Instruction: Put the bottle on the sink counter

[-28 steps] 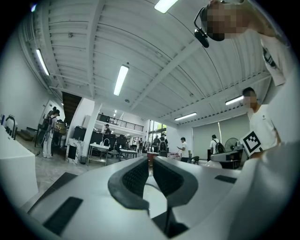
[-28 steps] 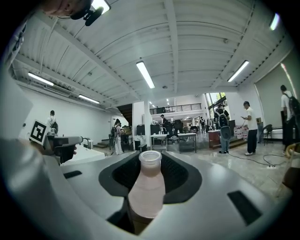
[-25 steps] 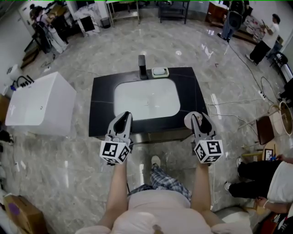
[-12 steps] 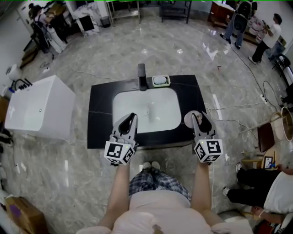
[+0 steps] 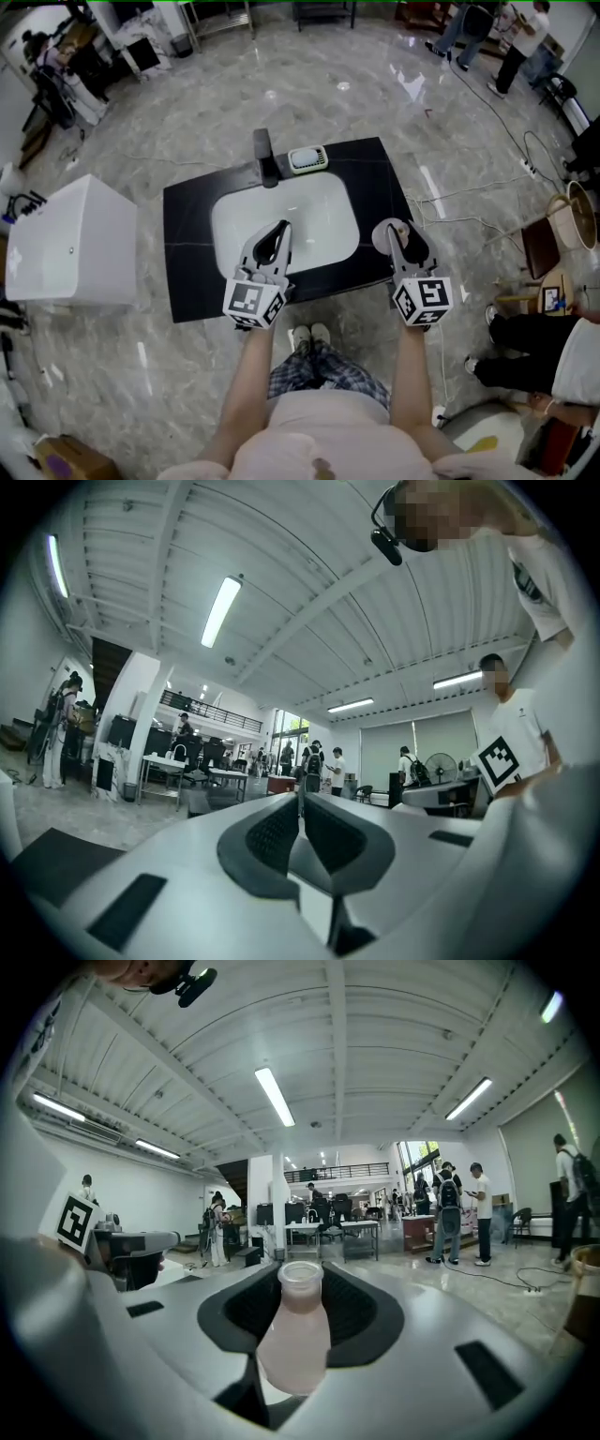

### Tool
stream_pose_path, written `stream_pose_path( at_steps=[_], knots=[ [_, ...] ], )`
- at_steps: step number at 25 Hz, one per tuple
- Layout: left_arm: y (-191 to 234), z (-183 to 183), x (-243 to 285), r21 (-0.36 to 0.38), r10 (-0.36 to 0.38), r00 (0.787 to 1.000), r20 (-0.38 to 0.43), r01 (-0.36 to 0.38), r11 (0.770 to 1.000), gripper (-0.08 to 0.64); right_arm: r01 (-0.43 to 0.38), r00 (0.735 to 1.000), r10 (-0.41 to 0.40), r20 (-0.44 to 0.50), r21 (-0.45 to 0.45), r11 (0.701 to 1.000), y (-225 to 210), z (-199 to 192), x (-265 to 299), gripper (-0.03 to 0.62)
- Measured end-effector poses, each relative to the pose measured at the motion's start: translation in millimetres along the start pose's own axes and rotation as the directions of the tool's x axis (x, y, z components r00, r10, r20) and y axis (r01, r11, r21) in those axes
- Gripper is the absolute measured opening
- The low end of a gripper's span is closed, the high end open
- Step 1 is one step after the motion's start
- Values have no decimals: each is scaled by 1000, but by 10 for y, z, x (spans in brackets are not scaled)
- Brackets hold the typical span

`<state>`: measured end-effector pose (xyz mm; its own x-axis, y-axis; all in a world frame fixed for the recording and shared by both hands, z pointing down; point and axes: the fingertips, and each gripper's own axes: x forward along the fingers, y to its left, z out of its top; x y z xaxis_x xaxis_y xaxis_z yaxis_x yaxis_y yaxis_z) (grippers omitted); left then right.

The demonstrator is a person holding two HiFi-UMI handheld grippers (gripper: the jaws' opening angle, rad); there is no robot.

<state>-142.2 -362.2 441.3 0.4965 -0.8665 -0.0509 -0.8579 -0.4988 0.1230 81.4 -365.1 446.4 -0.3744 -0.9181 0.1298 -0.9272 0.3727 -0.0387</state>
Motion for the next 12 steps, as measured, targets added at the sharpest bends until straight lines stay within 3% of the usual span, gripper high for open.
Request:
stream_pose_path(
  at_steps=[5, 12],
  knots=[
    [-321, -193, 557, -4, -100, 995, -22, 100, 995, 43, 71, 997, -71, -11, -2, 997, -314, -125, -55, 149],
    [-991, -596, 1397, -28, -235, 970, -63, 234, 972, 43, 163, 986, -162, -36, 4, 987, -954, -408, -149, 149]
  ],
)
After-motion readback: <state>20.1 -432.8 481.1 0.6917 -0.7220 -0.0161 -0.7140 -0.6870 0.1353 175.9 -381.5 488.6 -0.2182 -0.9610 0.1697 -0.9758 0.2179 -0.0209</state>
